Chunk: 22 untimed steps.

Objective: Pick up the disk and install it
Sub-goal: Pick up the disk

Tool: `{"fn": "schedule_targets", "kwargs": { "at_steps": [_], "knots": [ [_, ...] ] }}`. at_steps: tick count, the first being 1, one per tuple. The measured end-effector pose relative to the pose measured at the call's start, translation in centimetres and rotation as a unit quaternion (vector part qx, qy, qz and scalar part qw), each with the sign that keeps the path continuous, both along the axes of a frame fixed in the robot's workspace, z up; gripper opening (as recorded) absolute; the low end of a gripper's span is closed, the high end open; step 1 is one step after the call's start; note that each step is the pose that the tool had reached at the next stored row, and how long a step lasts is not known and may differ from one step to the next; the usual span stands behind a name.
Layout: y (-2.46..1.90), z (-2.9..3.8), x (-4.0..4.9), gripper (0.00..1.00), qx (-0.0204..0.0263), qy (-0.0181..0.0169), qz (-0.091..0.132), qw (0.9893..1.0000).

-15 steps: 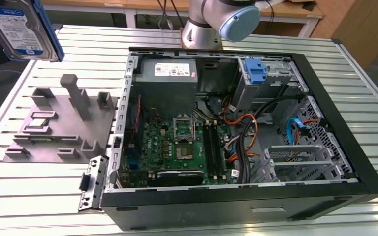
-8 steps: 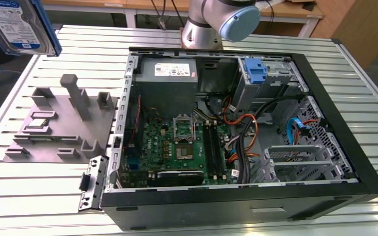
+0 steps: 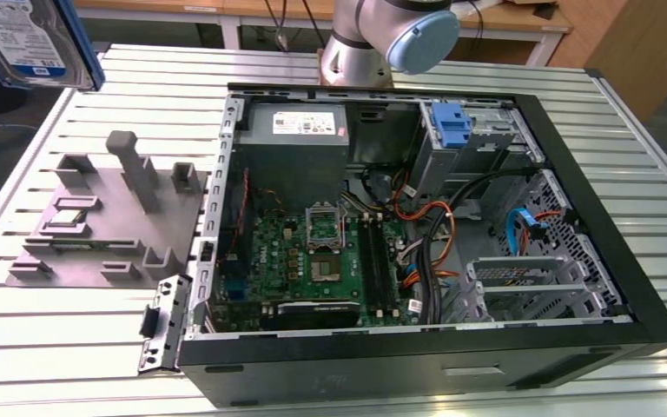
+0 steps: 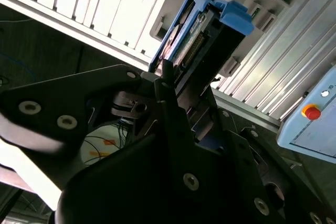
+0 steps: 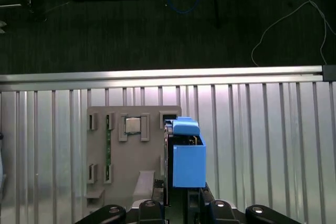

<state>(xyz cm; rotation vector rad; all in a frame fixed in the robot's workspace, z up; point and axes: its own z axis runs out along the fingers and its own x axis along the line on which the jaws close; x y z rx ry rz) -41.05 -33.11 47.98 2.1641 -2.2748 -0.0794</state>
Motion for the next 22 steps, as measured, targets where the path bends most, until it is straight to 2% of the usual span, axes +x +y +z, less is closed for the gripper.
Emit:
{"fn": "schedule_targets", "kwargs": {
  "at_steps": [8, 16, 22],
  "knots": [
    [0.00, 1.39, 0.00, 0.35, 0.0000, 0.0000, 0.000, 1.0000],
    [0.00, 1.46, 0.03, 0.35, 0.0000, 0.0000, 0.000, 1.0000],
    [0.00, 1.46, 0.75, 0.35, 0.0000, 0.0000, 0.000, 1.0000]
  ]
}}
